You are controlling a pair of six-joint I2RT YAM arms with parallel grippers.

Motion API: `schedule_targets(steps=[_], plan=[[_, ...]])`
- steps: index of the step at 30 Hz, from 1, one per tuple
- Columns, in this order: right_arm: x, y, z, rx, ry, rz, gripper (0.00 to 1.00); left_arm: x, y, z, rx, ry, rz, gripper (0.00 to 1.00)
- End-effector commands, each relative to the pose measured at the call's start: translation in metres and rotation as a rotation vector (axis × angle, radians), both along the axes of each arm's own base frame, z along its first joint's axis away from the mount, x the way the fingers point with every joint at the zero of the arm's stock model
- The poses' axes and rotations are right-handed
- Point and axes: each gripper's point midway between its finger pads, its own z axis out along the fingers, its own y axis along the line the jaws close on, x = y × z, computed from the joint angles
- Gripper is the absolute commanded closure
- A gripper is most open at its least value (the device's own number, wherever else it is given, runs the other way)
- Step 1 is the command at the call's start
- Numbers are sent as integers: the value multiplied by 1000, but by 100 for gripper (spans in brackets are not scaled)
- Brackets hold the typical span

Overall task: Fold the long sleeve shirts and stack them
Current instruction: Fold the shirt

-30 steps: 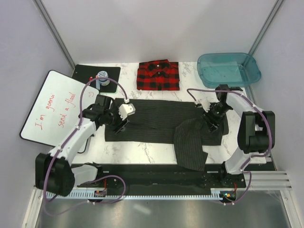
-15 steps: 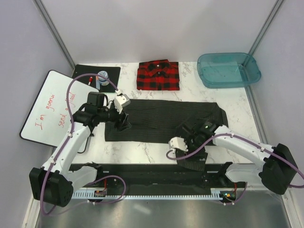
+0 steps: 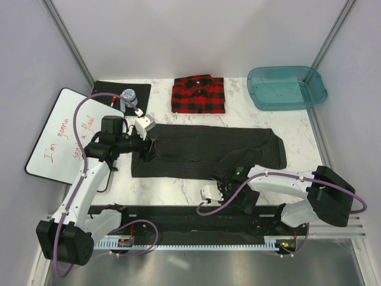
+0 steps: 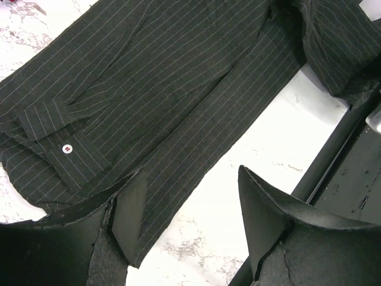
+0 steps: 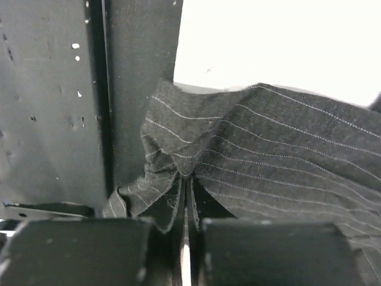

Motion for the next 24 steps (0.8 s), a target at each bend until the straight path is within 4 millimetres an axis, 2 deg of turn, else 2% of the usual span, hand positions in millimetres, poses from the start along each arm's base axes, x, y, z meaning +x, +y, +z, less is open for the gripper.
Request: schedule_targets(steps=[1, 2, 3, 4, 5, 6, 7, 8, 9, 10, 12, 13, 14, 15, 16, 17, 18, 19, 20, 21, 22, 24], plan=[[29, 36, 48, 171, -60, -25, 100, -3, -7, 8, -48, -3, -28, 32], [30, 37, 57, 188, -33, -15, 100, -3, -8, 10, -51, -9, -35, 32], [40, 37, 66, 205, -34, -36, 100, -2, -8, 10, -52, -10, -40, 33], [54, 46, 82, 237, -50, -37, 100, -1, -10, 12, -56, -17, -59, 34], [60, 46, 88, 240, -44, -40, 100, -1, -11, 12, -56, -18, -65, 34], [75, 43, 94, 258, -43, -55, 100, 1, -11, 12, -55, -22, -71, 34], [94, 51, 104, 278, -51, -54, 100, 2, -12, 13, -57, -28, -80, 34], [100, 49, 106, 270, -28, -60, 100, 5, -13, 11, -57, -20, -82, 34], [115, 45, 107, 279, -21, -59, 100, 7, -14, 10, -60, -19, -83, 34], [133, 53, 108, 274, -11, -60, 100, 9, -15, 11, -69, -22, -85, 34], [156, 47, 108, 281, 13, -92, 100, 15, -18, 9, -82, -12, -89, 34], [177, 54, 107, 296, 19, -86, 100, 17, -20, 9, -91, -4, -89, 35], [185, 53, 105, 296, 41, -103, 100, 22, -22, 10, -99, -17, -90, 35], [201, 44, 103, 305, 56, -142, 100, 27, -24, 4, -102, 8, -88, 35], [220, 54, 100, 342, 86, -149, 99, 29, -27, 4, -107, 15, -92, 35], [228, 50, 96, 341, 116, -176, 99, 35, -29, 2, -95, 7, -84, 35], [241, 41, 76, 324, 161, -220, 98, 37, -35, -5, -82, 22, -98, 35], [254, 41, 80, 335, 150, -229, 91, 41, -37, -6, -71, 19, -95, 35], [262, 39, 75, 336, 153, -248, 87, 45, -40, -6, -71, 8, -99, 35], [272, 31, 58, 321, 175, -286, 79, 47, -45, -11, -72, 21, -105, 35], [288, 31, 60, 334, 141, -312, 67, 50, -46, -13, -79, 40, -86, 35], [306, 18, 50, 328, 149, -427, 58, 56, -48, -17, -80, 50, -70, 35]])
